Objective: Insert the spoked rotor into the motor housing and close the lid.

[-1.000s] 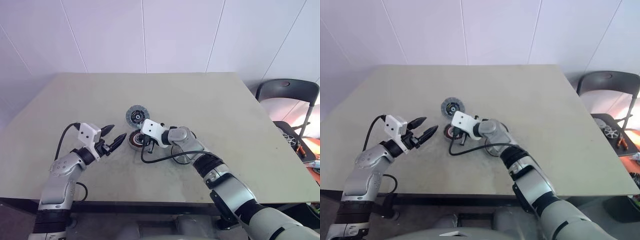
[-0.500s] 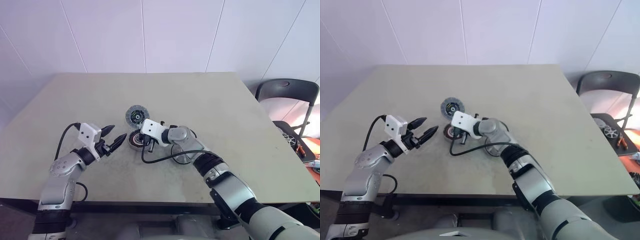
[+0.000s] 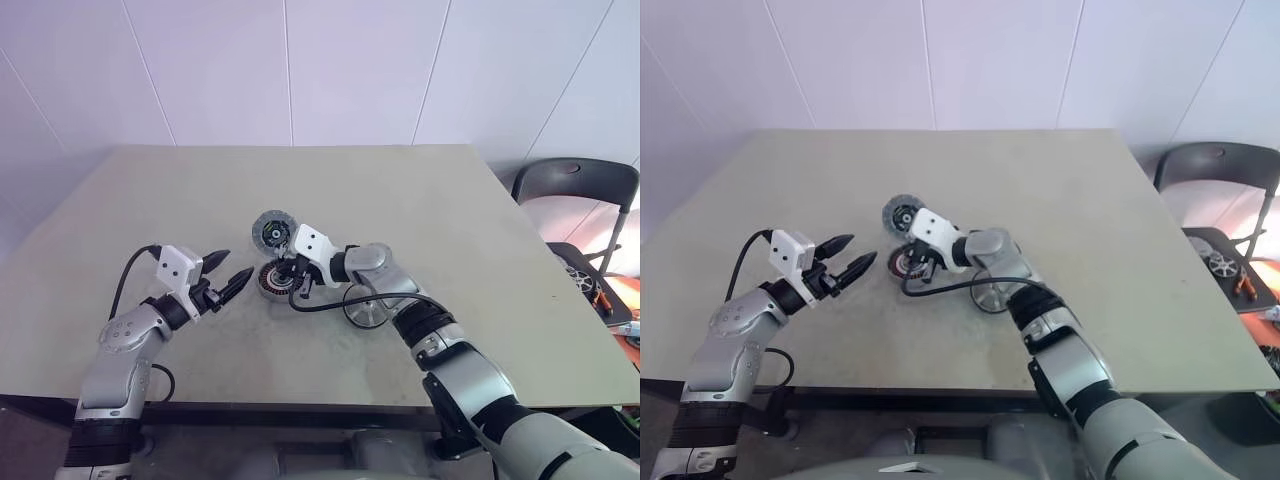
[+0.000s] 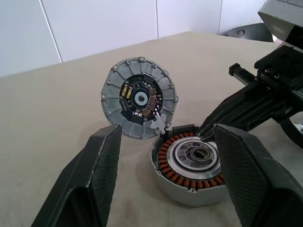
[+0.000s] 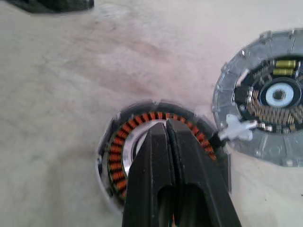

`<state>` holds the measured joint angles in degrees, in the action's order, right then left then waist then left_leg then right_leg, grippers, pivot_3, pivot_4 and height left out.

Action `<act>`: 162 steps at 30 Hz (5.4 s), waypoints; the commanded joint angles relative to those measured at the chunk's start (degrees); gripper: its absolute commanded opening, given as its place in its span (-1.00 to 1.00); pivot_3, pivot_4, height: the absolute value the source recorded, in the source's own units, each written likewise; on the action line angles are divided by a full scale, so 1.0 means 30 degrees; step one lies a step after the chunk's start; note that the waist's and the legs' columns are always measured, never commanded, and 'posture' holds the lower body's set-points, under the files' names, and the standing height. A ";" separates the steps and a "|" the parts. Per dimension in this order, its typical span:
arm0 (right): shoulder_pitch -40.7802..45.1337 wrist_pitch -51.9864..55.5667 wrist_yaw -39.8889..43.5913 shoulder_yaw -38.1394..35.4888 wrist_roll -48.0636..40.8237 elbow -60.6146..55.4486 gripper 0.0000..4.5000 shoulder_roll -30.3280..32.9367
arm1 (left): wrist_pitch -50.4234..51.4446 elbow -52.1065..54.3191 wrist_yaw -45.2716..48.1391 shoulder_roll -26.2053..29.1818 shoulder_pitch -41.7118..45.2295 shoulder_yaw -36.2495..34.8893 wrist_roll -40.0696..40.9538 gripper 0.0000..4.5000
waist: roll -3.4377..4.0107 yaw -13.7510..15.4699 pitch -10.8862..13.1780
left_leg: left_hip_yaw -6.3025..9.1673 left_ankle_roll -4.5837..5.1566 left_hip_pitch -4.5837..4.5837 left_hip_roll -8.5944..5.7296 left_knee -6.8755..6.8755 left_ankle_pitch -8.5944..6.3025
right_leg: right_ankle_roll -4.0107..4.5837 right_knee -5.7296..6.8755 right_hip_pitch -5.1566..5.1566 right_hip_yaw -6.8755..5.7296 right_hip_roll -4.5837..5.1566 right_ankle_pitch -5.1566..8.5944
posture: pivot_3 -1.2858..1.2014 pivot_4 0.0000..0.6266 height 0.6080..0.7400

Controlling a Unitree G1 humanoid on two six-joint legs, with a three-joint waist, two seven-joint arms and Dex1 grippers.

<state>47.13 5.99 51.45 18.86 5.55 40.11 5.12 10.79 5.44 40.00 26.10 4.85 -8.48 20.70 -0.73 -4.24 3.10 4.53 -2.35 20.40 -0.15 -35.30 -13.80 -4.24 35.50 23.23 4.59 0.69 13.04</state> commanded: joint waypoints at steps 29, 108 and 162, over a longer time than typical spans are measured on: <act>0.0167 -0.1692 -0.1616 0.1373 0.1963 0.0654 -0.97 0.0085 | -0.0335 0.0385 0.0066 0.0605 0.0315 -0.0867 0.0266 0.45 | 0.0000 0.0016 0.0000 | 0.0000 -0.0002 -0.0008 0.0000 -0.0014 0.0000 | 0.0003 0.0001 -0.0013 0.0000 0.0002 0.0001 | 0.03 -1.00 1.00; -0.0347 0.2111 -0.2224 0.1187 0.1500 0.0833 -0.97 -0.0559 | -0.1076 -0.0395 0.0571 0.0445 0.0144 -0.0411 0.0152 0.45 | 0.0007 -0.0080 -0.0005 | -0.0007 -0.0002 0.0004 -0.0001 0.0022 -0.0001 | 0.0003 -0.0041 0.0001 0.0003 0.0008 0.0002 | 0.03 -1.00 1.00; -0.2770 0.8917 0.7084 -0.0195 -0.3257 -1.2059 0.81 1.0628 | -0.0944 -0.0346 0.1416 0.0734 0.0495 0.0244 0.0072 0.45 | 0.0019 -0.0410 0.0035 | -0.0026 -0.0002 0.0045 -0.0002 0.0025 -0.0004 | -0.0002 -0.0105 0.0018 0.0006 0.0015 0.0008 | 0.03 -1.00 1.00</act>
<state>38.04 32.28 73.33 18.45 -4.07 6.21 37.11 9.30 3.91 44.40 28.04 5.19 -7.47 21.10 -0.67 -5.47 3.20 4.46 -2.35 20.53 -0.16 -35.24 -13.81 -4.25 35.20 23.28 4.60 0.73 13.06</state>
